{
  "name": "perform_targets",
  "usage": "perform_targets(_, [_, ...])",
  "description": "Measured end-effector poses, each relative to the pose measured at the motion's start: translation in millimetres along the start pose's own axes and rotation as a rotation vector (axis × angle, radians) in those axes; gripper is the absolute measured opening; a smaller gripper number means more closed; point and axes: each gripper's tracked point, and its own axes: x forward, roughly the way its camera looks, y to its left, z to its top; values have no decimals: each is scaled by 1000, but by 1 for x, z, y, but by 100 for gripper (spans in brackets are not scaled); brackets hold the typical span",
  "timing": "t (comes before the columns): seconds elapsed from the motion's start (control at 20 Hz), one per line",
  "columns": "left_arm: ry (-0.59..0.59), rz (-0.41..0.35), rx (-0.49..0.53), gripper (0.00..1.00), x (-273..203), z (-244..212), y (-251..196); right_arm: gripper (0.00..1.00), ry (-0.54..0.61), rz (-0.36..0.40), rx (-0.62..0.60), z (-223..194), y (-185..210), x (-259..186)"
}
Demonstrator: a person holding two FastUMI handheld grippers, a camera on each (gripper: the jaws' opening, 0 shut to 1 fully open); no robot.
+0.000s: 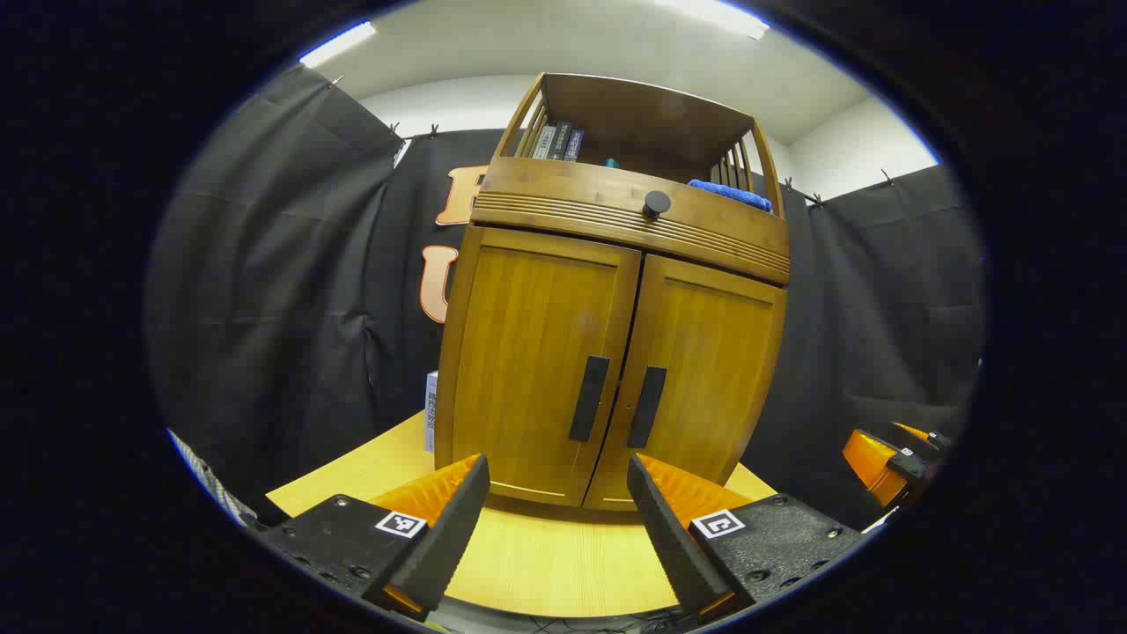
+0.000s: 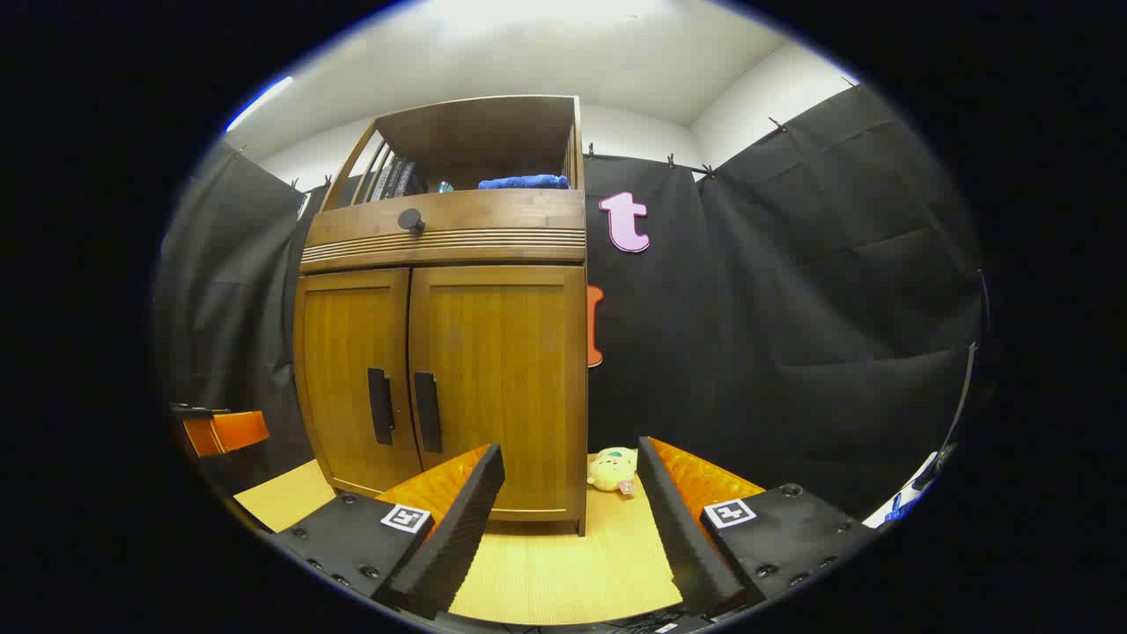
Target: Open the right door of the double-door shoe cabinet with the right hand, and open the left door with the left hand.
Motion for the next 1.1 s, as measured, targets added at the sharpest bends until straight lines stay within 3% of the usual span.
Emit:
perform_targets(0.15, [-26, -6, 24, 92, 1, 6, -1, 94, 0, -8, 2, 0, 0, -2])
perform_targets(0.25, [-33, -15, 25, 98, 1, 9, -3, 94, -2, -8, 2, 2, 1, -4])
perform_targets(0.3, [-33, -21, 22, 92, 0, 9, -4, 94, -5, -6, 3, 4, 1, -5])
perform_targets(0.4, [-38, -23, 22, 95, -1, 8, -3, 94, -6, -11, 1, 3, 1, -7])
perform_targets(0.6, [-38, -22, 26, 92, -1, 8, -3, 98, 5, -21, 0, -4, 3, -7])
perform_targets(0.75, [-37, -19, 31, 95, -3, 8, -2, 94, 12, -25, 2, -7, 4, -9])
perform_targets(0.9, [-21, -17, 29, 91, -4, 4, 0, 94, 20, -23, 4, -12, 9, -9])
perform_targets(0.95, [-18, -17, 30, 92, -4, 3, 1, 98, 23, -22, 4, -14, 11, -8])
perform_targets(1.0, [-21, -16, 31, 98, -5, 4, 2, 94, 24, -21, 0, -14, 14, -8])
perform_targets(1.1, [-27, -18, 25, 96, -6, 4, 4, 97, 32, -11, -10, -16, 21, -3])
